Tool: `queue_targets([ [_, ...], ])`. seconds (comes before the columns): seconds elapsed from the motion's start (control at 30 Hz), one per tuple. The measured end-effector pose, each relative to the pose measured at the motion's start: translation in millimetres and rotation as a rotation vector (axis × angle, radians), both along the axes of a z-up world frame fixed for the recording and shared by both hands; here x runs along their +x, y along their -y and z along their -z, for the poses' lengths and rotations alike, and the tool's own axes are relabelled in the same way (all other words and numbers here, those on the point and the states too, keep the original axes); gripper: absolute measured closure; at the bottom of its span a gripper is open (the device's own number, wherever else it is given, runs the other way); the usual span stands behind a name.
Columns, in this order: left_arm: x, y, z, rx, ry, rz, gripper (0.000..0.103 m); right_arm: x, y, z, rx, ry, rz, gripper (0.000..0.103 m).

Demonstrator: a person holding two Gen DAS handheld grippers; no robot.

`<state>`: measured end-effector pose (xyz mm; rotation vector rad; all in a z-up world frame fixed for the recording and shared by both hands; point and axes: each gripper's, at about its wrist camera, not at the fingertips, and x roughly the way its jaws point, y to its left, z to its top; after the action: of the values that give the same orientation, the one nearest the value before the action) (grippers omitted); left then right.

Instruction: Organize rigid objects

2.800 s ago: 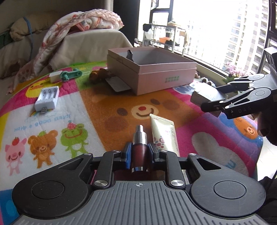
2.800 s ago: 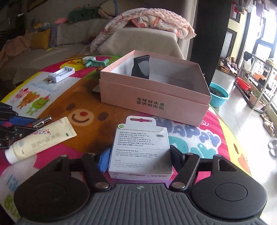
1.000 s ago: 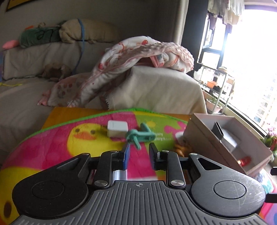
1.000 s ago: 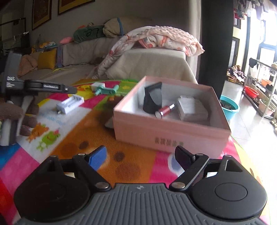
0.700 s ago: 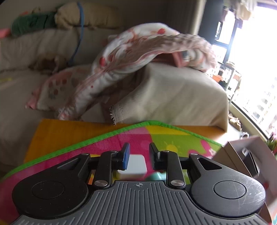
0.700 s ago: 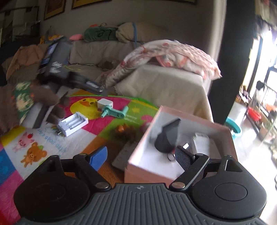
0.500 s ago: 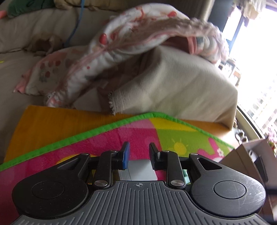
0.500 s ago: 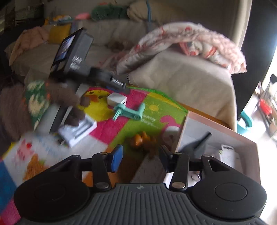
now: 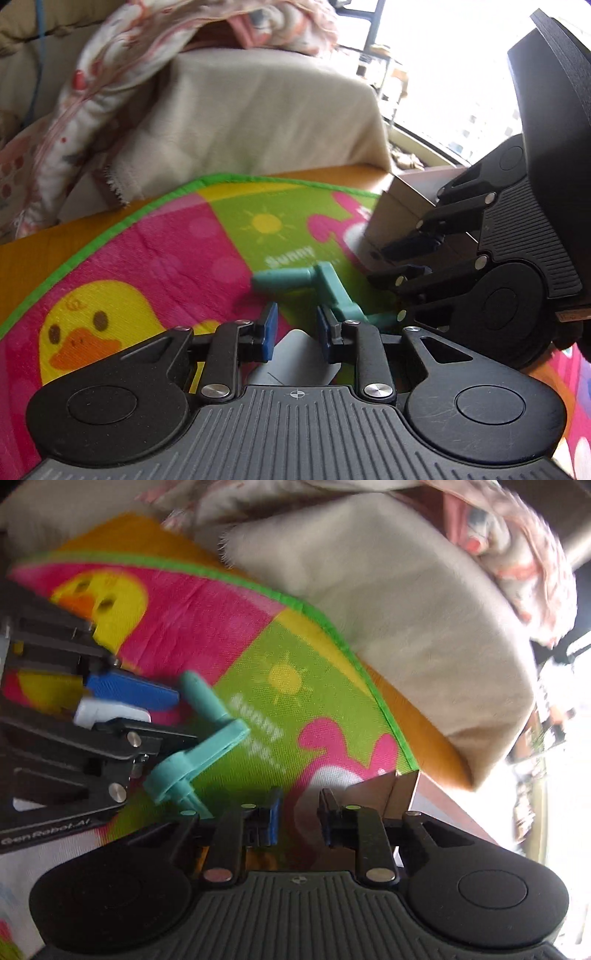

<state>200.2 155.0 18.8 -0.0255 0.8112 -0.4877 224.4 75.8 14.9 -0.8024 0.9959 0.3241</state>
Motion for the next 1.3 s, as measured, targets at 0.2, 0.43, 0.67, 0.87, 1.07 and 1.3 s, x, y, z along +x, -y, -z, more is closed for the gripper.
queue_targets([
  [0.2,-40,17,-3,0.026,-0.024,0.073,0.081,-39,11,0,-0.03,-0.053,0.006,0.094],
  [0.43,-110,34,-2,-0.001,-0.055,0.124,0.081,-122,47,-15,0.087,-0.133,-0.1,0.094],
  [0.67,-174,41,-16,-0.06,-0.014,0.138,0.078,-177,125,-40,0.349,-0.178,-0.079,0.09],
  [0.87,-202,-13,-37,-0.111,0.218,-0.269,0.078,-167,245,-78,0.584,0.207,0.186,0.055],
  [1.07,-190,-65,-15,-0.187,0.179,-0.588,0.078,-104,326,-46,0.727,0.274,0.475,0.05],
  [1.3,-161,-65,12,-0.213,0.098,-0.569,0.077,-82,286,-23,0.739,0.22,0.417,0.055],
])
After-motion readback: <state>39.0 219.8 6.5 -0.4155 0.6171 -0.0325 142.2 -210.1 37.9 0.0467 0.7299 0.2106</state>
